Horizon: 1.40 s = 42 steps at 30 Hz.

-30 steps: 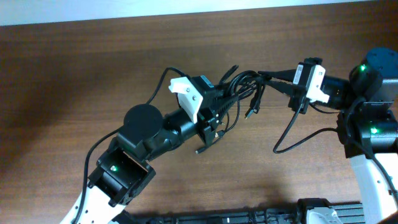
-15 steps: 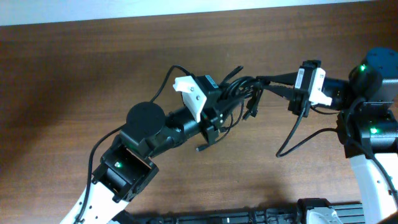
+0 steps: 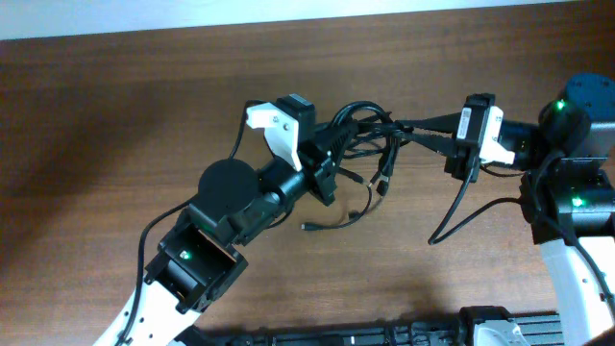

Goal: Untangle cables

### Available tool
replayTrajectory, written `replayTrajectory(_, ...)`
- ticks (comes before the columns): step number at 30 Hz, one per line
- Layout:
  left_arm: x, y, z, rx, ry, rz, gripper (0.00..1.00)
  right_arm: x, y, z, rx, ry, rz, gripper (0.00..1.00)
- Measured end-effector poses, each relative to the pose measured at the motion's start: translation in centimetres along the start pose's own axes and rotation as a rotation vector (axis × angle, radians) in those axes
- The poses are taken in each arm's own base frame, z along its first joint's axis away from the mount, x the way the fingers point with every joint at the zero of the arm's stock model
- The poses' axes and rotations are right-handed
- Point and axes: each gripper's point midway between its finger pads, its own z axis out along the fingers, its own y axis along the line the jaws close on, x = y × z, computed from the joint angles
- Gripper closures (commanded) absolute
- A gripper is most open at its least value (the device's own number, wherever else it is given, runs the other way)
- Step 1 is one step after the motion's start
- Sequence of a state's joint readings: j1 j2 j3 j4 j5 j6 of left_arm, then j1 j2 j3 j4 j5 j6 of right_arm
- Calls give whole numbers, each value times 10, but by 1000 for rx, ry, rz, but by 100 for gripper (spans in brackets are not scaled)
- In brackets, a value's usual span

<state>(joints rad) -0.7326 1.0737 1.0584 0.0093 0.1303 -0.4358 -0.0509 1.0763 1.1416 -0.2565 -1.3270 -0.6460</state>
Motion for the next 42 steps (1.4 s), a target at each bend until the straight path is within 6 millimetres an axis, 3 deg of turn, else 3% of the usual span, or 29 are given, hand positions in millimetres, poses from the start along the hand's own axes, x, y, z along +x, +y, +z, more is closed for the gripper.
replayTrajectory(9, -7, 15, -1, -98, -54, -123, 100, 4, 3, 0, -7, 8, 41, 96)
replayTrajectory(17, -45, 18, -4, -121, -242, -208, 100, 10, 11, 1, -26, 22, 130, 96)
replayTrajectory(32, -55, 36, -1, -216, -351, -233, 100, 12, 16, 1, -37, 32, 184, 96)
replayTrajectory(42, -67, 42, 12, -220, -451, -247, 100, 12, 16, 1, -37, 32, 185, 96)
